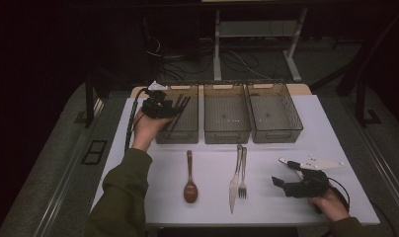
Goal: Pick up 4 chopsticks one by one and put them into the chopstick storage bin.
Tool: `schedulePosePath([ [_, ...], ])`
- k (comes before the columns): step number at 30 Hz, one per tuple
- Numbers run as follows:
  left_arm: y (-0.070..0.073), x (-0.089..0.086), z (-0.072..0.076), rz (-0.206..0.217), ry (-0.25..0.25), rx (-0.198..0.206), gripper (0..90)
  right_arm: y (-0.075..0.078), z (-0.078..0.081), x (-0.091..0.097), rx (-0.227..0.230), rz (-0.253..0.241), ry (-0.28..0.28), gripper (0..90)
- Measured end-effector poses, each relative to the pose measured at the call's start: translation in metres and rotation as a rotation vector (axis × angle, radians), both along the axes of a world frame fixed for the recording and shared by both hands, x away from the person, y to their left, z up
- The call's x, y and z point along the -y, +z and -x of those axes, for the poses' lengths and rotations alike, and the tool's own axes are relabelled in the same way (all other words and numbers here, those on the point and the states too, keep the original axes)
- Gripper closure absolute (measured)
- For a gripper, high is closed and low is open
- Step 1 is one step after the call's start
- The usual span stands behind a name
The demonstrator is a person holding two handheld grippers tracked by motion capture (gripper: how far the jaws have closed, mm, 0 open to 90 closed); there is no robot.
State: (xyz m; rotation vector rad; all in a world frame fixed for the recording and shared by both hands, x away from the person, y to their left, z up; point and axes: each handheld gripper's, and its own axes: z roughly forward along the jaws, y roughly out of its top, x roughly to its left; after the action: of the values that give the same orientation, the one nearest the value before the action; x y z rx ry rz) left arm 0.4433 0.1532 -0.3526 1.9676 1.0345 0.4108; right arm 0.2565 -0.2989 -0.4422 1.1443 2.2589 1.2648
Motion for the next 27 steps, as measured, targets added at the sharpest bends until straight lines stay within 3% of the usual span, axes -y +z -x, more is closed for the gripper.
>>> schedulePosePath([
  [8, -0.002, 0.009, 0.034, 0.004, -0.092, -0.007, 42.6, 0.0, 0.002, 0.001, 0.0, 0.003, -0.01, 14.2],
  [15, -0.008, 0.02, 0.063, 0.011, -0.149, -0.006, 51.7, 0.001, 0.003, 0.0, 0.002, -0.004, -0.003, 14.2],
  [20, -0.014, 0.028, 0.078, -0.007, -0.174, -0.011, 65.5, 0.001, 0.002, -0.002, 0.001, -0.001, 0.006, 14.2],
  [27, -0.025, 0.038, 0.092, -0.022, -0.224, -0.046, 88.6, 0.001, 0.002, -0.002, 0.003, -0.002, 0.007, 14.2],
])
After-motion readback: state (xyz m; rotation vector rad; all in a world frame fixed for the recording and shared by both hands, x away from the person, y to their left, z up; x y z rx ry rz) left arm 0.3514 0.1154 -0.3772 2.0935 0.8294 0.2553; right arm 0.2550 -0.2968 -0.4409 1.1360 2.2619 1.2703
